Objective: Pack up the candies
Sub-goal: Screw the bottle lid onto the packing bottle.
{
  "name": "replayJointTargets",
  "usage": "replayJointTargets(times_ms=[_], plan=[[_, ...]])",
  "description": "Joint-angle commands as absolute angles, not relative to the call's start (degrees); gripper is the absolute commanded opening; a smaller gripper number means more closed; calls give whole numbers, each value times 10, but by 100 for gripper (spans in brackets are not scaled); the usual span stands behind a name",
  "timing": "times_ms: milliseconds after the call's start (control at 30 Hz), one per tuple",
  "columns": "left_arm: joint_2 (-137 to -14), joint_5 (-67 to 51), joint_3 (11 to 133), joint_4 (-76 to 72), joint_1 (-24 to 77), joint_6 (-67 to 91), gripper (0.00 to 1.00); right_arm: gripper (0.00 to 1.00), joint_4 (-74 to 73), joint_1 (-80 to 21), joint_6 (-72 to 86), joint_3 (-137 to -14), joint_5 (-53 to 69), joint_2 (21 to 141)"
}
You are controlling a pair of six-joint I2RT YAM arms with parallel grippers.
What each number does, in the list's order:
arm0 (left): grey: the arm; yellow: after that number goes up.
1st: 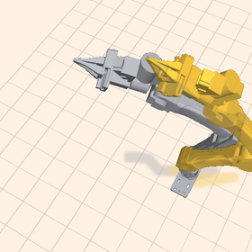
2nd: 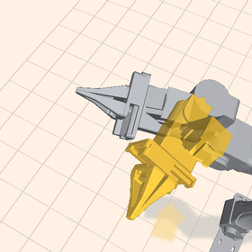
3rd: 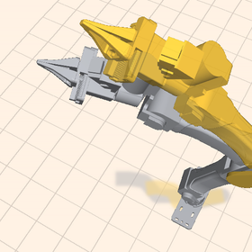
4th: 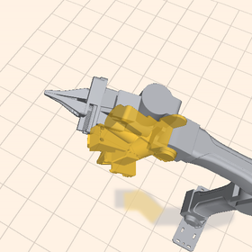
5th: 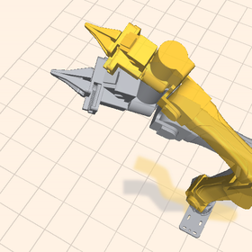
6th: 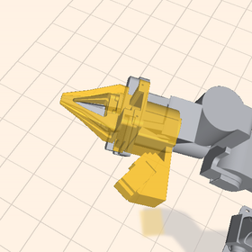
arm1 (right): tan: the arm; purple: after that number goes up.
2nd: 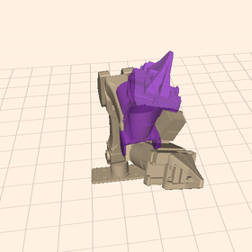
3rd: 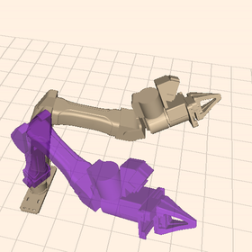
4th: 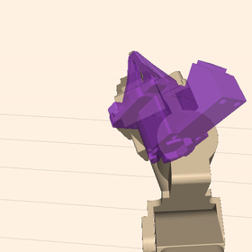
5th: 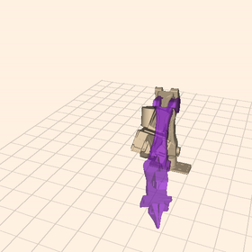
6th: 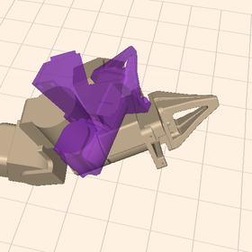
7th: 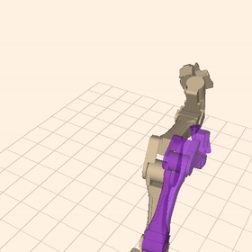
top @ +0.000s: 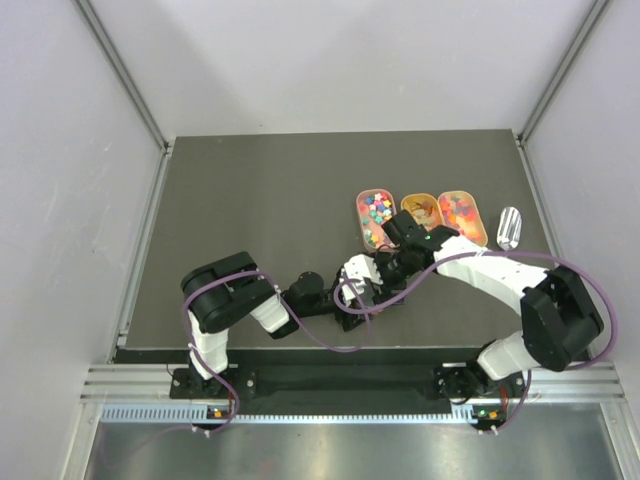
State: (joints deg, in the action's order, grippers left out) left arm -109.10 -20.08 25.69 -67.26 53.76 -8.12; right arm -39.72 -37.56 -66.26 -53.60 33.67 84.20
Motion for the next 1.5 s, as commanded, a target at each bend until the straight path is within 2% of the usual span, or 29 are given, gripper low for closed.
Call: replayJointTargets(times_ms=[0, 200, 400, 433, 533, 567, 800, 967, 1167, 1467], plan=[[-1101, -114, 261, -584, 528, -91, 74, 60, -353, -419, -544, -465, 309, 882], [-1102, -101, 265, -574, 530, -94, 74, 60, -328, -439, -498, -439, 301, 867], [-1108, -102, 266, -574, 536, -100, 74, 66, -316, -439, -473, -442, 280, 860], [-1107, -102, 266, -574, 536, -101, 74, 69, -317, -439, -473, -445, 278, 860], [-1109, -105, 264, -578, 538, -101, 74, 85, -321, -438, -485, -449, 272, 858], [-1110, -105, 262, -579, 538, -100, 74, 99, -323, -436, -491, -453, 271, 858], [-1112, -83, 266, -562, 541, -98, 76, 100, -351, -403, -540, -484, 291, 838], [-1120, -84, 275, -547, 541, -102, 76, 100, -409, -372, -632, -517, 299, 830], [-1132, -84, 284, -541, 541, -100, 76, 100, -475, -337, -671, -580, 302, 875], [-1129, -73, 288, -527, 529, -90, 75, 100, -553, -309, -743, -609, 295, 895]])
